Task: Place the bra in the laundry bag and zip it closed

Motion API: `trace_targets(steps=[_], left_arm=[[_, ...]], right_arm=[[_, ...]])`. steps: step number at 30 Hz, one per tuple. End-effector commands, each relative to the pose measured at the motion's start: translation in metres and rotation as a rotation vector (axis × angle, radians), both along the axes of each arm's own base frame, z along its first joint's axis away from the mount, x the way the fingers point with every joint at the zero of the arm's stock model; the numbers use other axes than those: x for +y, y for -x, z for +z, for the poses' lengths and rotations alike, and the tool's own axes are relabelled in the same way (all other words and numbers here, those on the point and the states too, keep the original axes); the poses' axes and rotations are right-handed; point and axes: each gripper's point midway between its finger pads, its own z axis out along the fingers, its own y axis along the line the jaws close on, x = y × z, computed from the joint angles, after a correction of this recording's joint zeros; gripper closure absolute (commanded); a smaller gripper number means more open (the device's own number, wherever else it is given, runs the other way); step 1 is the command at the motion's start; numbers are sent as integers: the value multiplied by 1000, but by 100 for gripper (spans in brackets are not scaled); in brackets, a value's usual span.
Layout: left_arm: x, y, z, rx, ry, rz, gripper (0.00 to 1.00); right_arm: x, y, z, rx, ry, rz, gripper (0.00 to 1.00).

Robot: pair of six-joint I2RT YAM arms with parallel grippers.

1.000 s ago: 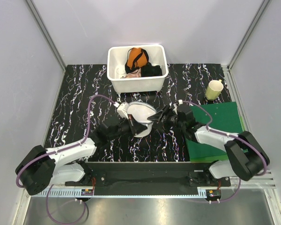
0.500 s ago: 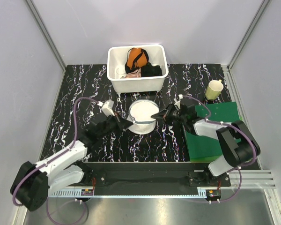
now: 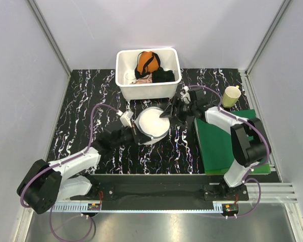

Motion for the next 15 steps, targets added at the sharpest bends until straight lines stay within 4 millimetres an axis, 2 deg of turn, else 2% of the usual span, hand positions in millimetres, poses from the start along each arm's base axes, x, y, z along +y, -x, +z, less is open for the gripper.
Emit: trace_targets(steps=[1,2,3,4,5,6,7,8,9,11,13,15], left_arm=[[-25,-3,34,-75,126,-18,100],[-27,-2,34,-73,131,-19,100],[-29,-2,35,-80,135,-21,100],[-31,0,35,-73,135,-29,100],[-33,1,36,-76,140,-31,100],[-34,1,38,-78,147,-31,100],[-35,4,38,-79,150,-36,100],[-37,5,39,-82,154,-39,100],[-39,8,40,-82,157,-46,100],[-43,11,42,-90,165,-57,100],[-47,15,41,-88,162,-62,100],[-49,16,40,-83,163,-63,100]], right_arm=[[-38,23,-8,28,152,-155,12],[-44,29,6,-7,147,-181,9],[-53,41,-8,21,173,-208,7],[-55,48,-6,40,158,-229,6],[-57,55,4,23,132,-243,6],[-59,66,-6,51,120,-250,6],[-57,71,-3,90,75,-285,7],[-52,69,16,39,-8,-294,9],[-50,79,7,108,-59,-333,9],[-41,73,24,57,-164,-356,15],[-28,77,18,104,-186,-340,21],[-17,72,24,101,-223,-332,25]])
